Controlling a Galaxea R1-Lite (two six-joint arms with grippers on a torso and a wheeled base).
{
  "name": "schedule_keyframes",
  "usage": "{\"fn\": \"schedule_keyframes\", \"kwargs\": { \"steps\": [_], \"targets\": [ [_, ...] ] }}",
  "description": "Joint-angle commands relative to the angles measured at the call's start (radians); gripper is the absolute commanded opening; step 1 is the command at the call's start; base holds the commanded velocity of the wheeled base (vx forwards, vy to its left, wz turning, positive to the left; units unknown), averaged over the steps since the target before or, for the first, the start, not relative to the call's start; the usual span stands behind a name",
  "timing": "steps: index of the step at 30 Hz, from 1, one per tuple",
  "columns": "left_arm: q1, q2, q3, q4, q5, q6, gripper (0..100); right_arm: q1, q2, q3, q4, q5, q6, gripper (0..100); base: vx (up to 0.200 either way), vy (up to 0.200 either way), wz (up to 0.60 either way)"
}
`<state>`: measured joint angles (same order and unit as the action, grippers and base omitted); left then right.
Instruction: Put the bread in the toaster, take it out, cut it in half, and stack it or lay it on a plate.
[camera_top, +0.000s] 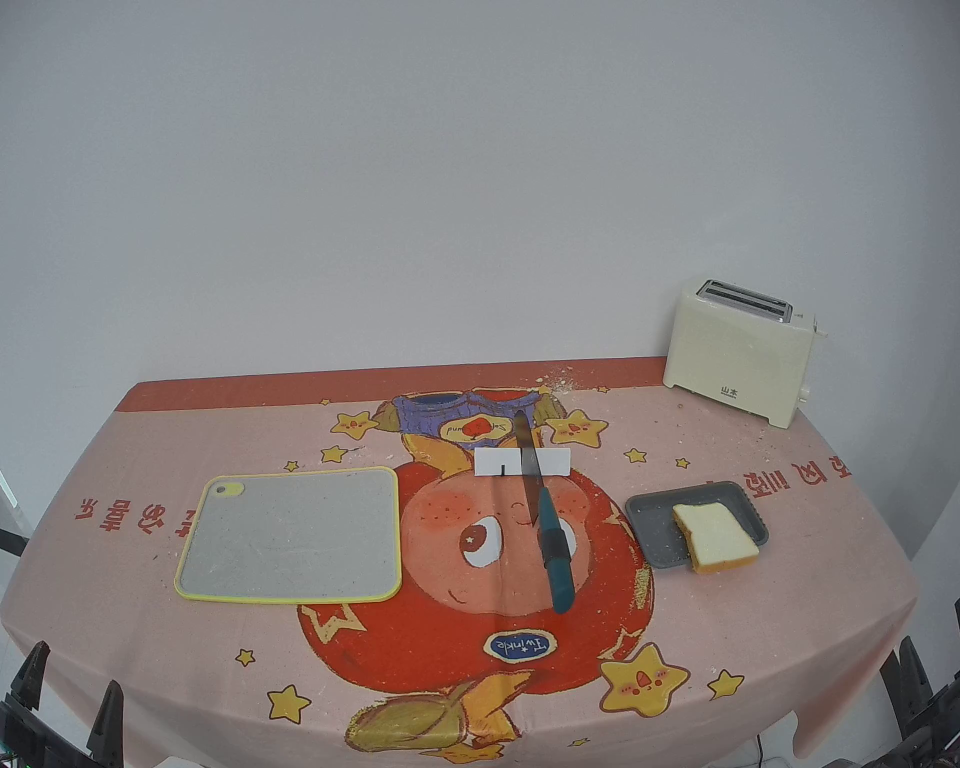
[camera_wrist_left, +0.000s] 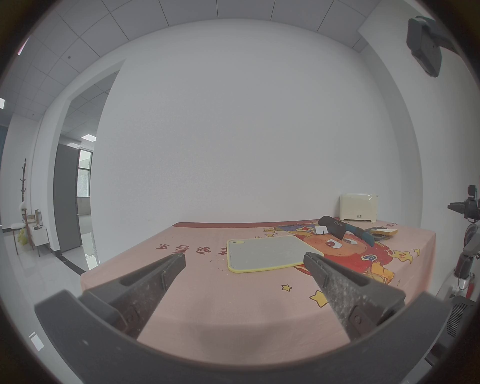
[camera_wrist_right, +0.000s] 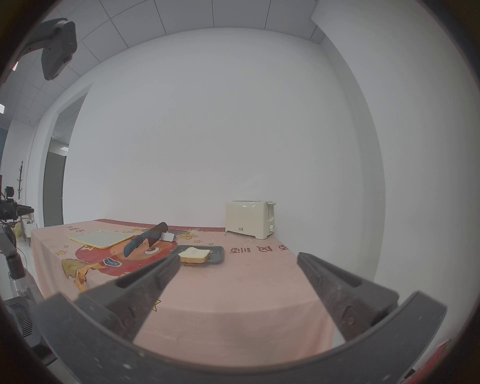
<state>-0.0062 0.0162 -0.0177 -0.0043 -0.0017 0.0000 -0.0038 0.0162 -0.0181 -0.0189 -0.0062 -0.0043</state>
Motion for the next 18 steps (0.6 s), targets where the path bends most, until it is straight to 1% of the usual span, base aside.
{"fn": "schedule_keyframes", "kwargs": {
  "steps": [1,2,9,11,12,13,14,15,16,17,18],
  "targets": [
    [0.002,-0.004,0.018,0.000,0.000,0.000,100,-0.019,0.008,-0.135,-0.056,0.005,0.010,100,0.000,0.000,0.00],
    [0.000,-0.004,0.018,0.000,0.000,0.000,100,-0.025,0.087,-0.157,-0.030,0.008,0.013,100,0.000,0.000,0.00],
    [0.000,-0.004,0.018,0.000,0.000,0.000,100,0.002,0.047,-0.135,0.074,0.009,0.018,100,0.000,0.000,0.00],
    [0.000,-0.004,0.018,0.000,0.000,0.000,100,0.005,0.056,-0.137,0.088,0.009,0.044,100,0.000,0.000,0.00],
    [0.000,-0.004,0.018,0.000,0.000,0.000,100,0.008,0.071,-0.135,0.091,0.012,0.096,100,0.000,0.000,0.00],
    [0.002,-0.004,0.018,0.000,0.000,0.000,100,0.008,0.084,-0.135,0.093,0.018,0.130,100,0.000,0.000,0.00],
    [0.000,-0.004,0.018,0.000,0.000,0.000,100,0.011,0.110,-0.135,0.093,0.032,0.201,100,0.000,0.000,0.00],
    [0.000,-0.004,0.018,0.000,0.000,0.000,100,0.015,0.137,-0.135,0.093,0.055,0.277,100,0.000,0.000,0.00],
    [0.000,-0.004,0.018,0.000,0.000,0.000,100,0.019,0.169,-0.135,0.091,0.092,0.380,100,0.000,0.000,0.00],
    [0.000,-0.004,0.018,0.000,0.000,0.000,100,0.024,0.202,-0.138,0.091,0.140,0.489,100,0.000,0.000,0.00],
    [0.000,-0.004,0.018,0.000,0.000,0.000,100,0.030,0.225,-0.143,0.089,0.178,0.578,100,0.000,0.000,0.00]
  ]
}}
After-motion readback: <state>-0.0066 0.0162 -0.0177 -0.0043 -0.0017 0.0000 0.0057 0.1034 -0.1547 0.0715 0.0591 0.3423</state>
